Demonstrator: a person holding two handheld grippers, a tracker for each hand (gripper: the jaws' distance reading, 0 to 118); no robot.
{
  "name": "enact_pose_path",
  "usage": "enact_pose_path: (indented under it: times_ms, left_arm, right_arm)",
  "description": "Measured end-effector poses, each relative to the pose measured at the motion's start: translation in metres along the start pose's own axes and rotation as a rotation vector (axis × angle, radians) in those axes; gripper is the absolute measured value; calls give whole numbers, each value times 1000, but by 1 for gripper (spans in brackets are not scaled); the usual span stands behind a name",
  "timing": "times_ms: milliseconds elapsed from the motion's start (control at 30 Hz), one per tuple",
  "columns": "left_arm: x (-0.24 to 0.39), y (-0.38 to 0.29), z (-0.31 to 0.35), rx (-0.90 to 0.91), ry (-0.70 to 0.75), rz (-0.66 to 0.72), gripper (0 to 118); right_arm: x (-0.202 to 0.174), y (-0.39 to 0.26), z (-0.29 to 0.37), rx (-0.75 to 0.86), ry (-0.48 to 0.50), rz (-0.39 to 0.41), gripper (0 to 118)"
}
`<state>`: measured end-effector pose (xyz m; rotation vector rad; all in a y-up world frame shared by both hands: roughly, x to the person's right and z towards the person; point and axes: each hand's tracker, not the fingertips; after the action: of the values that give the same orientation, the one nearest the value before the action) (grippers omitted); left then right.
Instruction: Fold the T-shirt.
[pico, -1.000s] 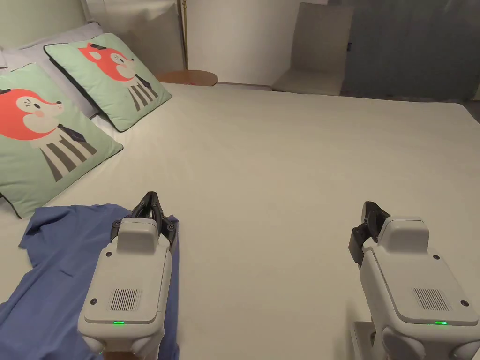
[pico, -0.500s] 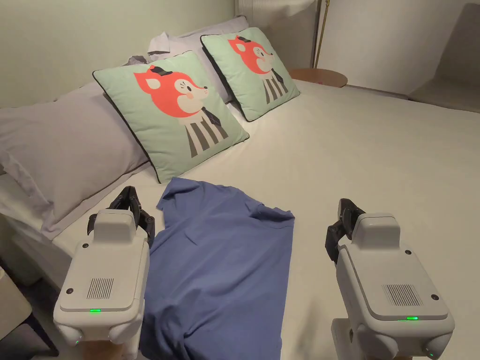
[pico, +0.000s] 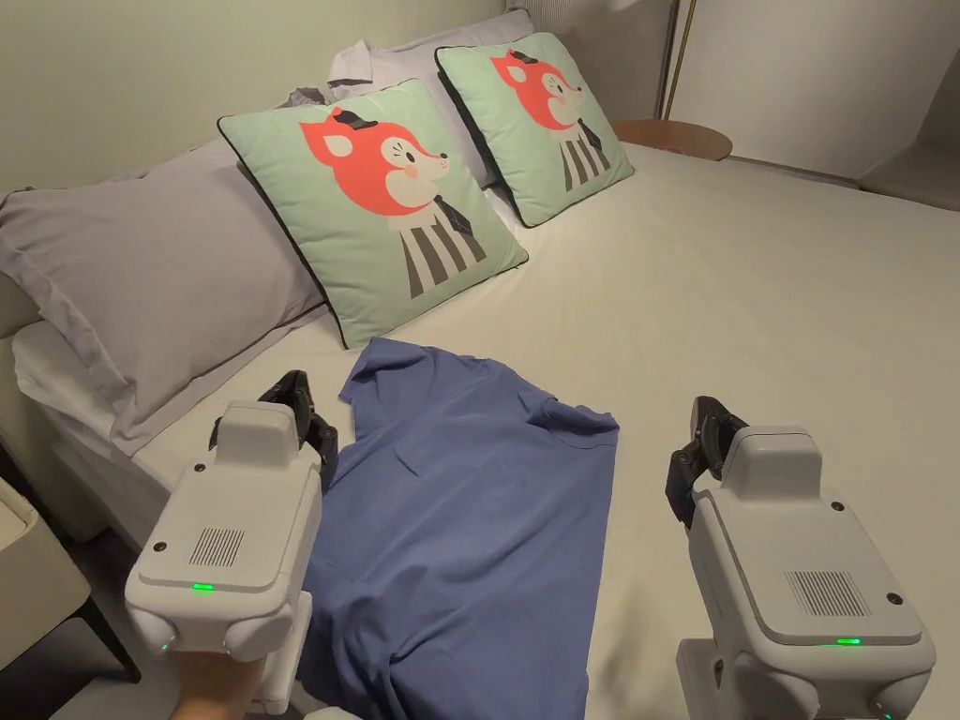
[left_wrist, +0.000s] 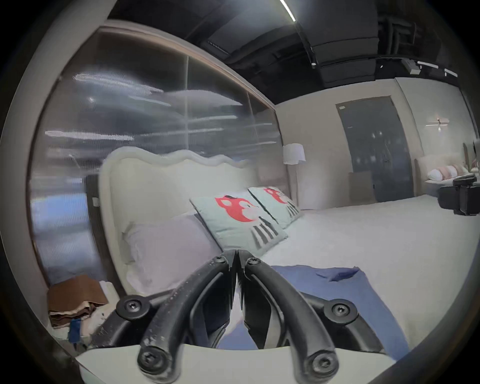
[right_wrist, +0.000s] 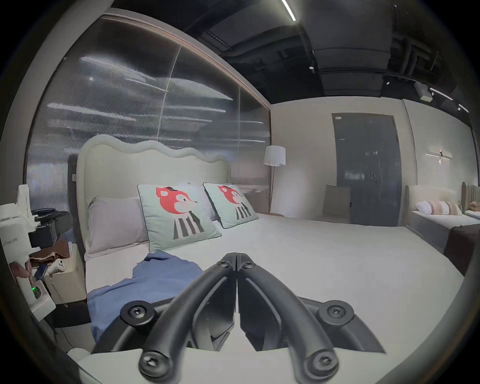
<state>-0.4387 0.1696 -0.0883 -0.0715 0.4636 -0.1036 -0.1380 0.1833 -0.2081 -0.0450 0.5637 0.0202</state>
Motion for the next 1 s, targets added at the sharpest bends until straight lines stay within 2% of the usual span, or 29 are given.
enact_pose_path:
  times_ms: [167,200,233,333,367,400,500,700,767,800,833,867,900,933,1000]
  left_arm:
    - [28,0,-38,-186,-148,-15,0]
    - [34,-2,-45,-235,-189,-18,4]
    - [41,-4,-51,-264,-208,-10,21]
    - [62,-12,-75,-430,-257,-30,86]
    - [69,-17,-84,-491,-268,-39,96]
    - [75,-23,-90,-521,-272,-38,100]
    - [93,-42,-107,-649,-285,-81,101]
    - [113,-84,-129,-867,-321,-68,101]
    - [117,-95,-129,-904,-301,-72,91]
    - [116,-94,-125,-874,-302,-74,90]
    - [117,-89,-120,-844,-300,-85,81]
    - [118,-84,-118,-851,-322,-99,64]
    - [120,-78,-112,-831,-335,-107,43]
    - [123,-74,-109,-803,-322,-142,9]
    - [125,-73,-105,-786,-336,-219,5]
  right_arm:
    - [15,0,3,-4,-32,10,1]
    - [18,-1,3,-6,-37,7,1]
    - [21,-1,3,-9,-43,5,1]
    - [29,-2,3,-13,-62,3,1]
    - [31,-2,3,-14,-67,3,1]
    - [34,-3,3,-17,-73,4,1]
    - [42,-6,4,-28,-85,2,1]
    - [58,-12,6,-51,-113,0,1]
    - [62,-14,8,-58,-123,0,1]
    - [65,-15,8,-61,-126,-1,1]
    - [67,-15,9,-63,-129,-4,1]
    - [69,-15,10,-64,-132,-6,1]
    - [70,-15,11,-65,-136,-8,1]
    - [72,-15,12,-66,-137,-11,1]
    - [73,-14,14,-63,-140,-23,1]
